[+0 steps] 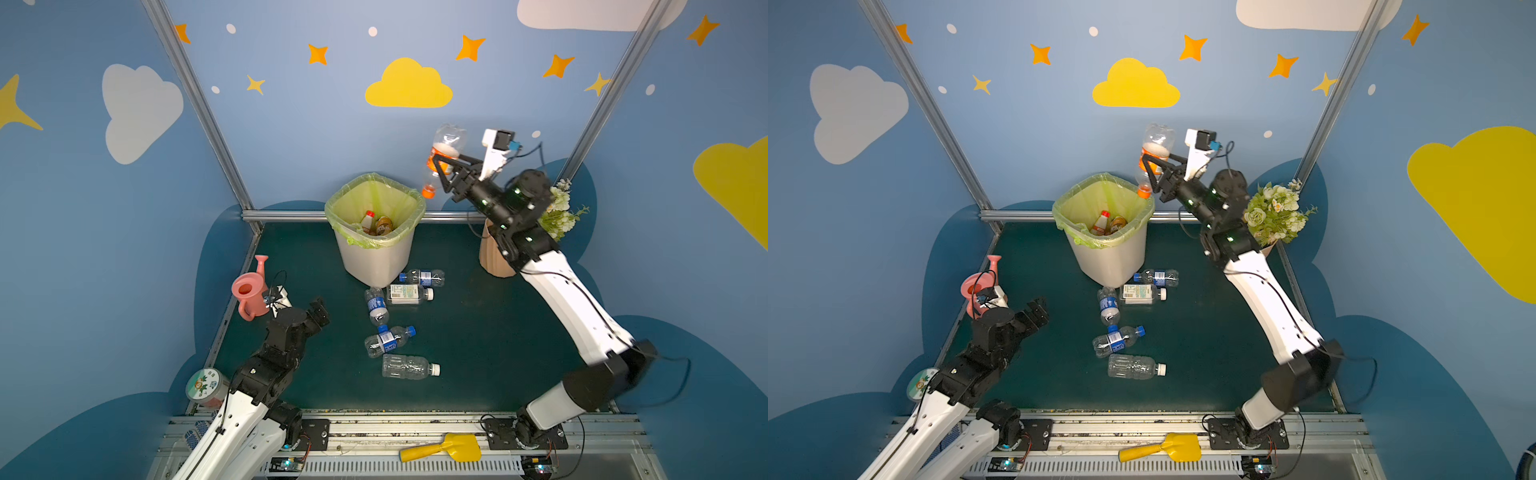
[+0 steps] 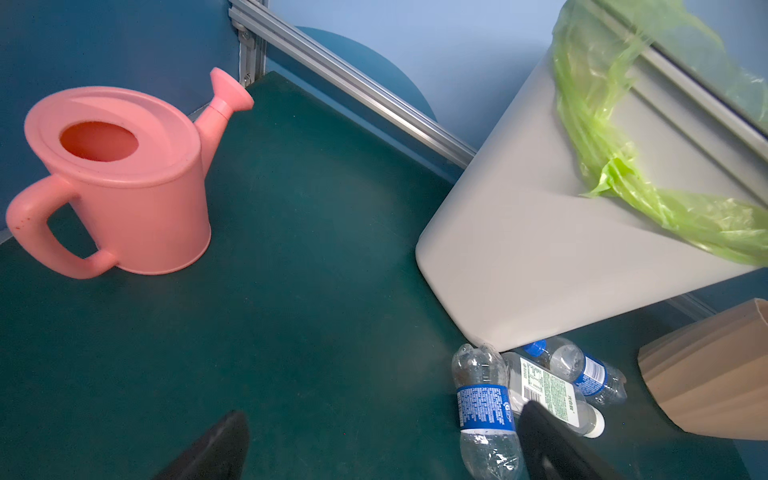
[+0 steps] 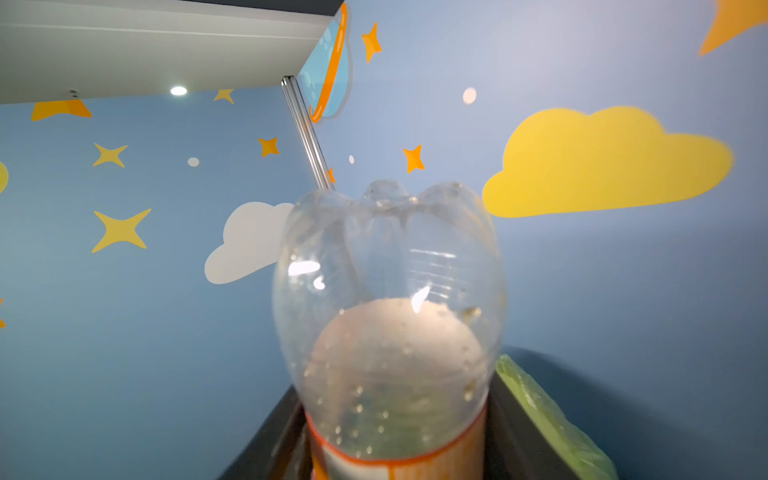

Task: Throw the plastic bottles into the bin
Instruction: 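Lift the orange-labelled bottle over the bin and open the right gripper, then withdraw the right arm from the bin back toward the bottles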

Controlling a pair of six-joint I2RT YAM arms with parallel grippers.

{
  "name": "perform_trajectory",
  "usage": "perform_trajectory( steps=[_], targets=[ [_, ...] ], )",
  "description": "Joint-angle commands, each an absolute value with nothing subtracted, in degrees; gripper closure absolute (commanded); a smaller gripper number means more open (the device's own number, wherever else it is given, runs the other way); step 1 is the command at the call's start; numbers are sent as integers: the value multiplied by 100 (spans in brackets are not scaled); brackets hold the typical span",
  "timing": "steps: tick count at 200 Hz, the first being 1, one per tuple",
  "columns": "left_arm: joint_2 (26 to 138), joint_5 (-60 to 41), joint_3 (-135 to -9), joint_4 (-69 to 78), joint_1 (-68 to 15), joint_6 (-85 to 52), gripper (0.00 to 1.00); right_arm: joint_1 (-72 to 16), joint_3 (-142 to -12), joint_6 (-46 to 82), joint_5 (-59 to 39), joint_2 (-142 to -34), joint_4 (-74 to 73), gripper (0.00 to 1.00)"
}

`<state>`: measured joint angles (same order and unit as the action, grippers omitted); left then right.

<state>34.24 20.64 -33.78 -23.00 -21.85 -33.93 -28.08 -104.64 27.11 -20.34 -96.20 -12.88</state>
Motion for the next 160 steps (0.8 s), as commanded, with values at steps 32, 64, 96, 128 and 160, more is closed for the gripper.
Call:
perform_trajectory(
  steps=[32, 64, 96, 128, 160],
  targets=[
    [3203, 2115, -3305, -2467, -2153, -3419, 0, -2980, -13260, 2446, -2778, -11651, 1903, 13],
    [3003, 2194, -3188, -2540, -2156, -3480, 0, -2747, -12963, 2062, -2197, -10755, 2002, 7],
    [2940, 2207, -3124, -2428, -2147, -3547, 0, -2663, -11526, 1871, -1851, -9490, 1405, 7],
    [3095, 2156, -3293, -2434, -2145, -3367, 0, -2491, -10257, 1771, -1458, -8790, 1527, 7],
    [3181, 2046, -3359, -2415, -2146, -3308, 0, -2265, -8849, 2004, -1127, -8354, 1638, 7]
  ],
)
